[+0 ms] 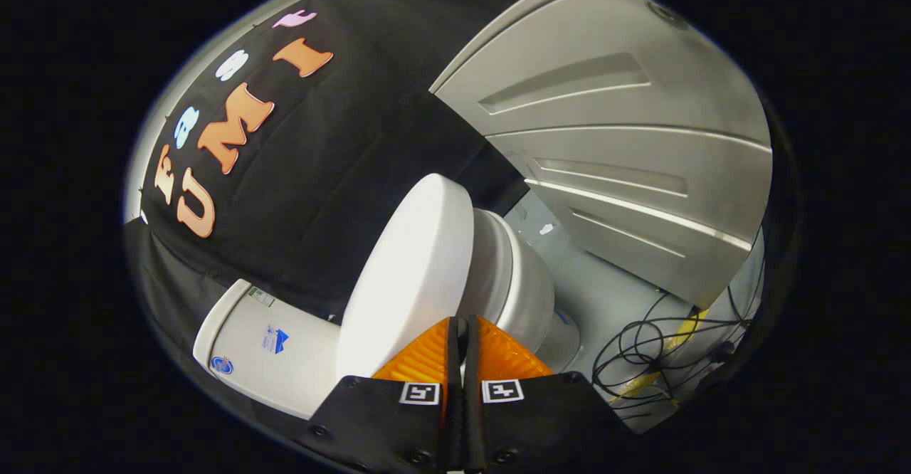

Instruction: Open the toilet lid.

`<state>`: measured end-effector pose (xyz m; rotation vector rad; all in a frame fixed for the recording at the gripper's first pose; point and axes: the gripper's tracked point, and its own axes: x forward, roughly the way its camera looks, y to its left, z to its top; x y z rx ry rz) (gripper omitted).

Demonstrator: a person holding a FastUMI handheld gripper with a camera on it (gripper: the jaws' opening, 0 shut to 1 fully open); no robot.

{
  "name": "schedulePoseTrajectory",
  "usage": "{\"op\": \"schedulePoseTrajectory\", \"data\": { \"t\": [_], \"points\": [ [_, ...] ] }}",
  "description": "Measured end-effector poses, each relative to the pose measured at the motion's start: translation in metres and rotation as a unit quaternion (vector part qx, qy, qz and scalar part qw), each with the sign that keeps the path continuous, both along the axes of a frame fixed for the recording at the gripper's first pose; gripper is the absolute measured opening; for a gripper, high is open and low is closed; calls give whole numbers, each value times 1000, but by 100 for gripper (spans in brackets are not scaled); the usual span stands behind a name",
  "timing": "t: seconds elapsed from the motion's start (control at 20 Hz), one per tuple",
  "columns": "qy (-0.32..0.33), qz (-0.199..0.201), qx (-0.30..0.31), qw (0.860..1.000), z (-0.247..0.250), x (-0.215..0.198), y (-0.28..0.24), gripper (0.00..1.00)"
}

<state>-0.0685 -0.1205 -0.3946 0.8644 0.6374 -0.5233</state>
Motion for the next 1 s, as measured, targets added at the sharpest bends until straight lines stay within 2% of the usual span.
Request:
{"op": "schedulePoseTrajectory", "data": {
  "t": [0.2,0.4,0.6,0.9,1.0],
  "points": [
    [-24,-1,-13,1000,21,12,2,8],
    [-38,-2,-55,998,44,31,1,8],
    [-69,-3,-64,996,78,49,13,8],
    [-84,20,-93,992,121,72,37,8],
    [-79,39,-132,987,128,79,44,8]
  ]
}}
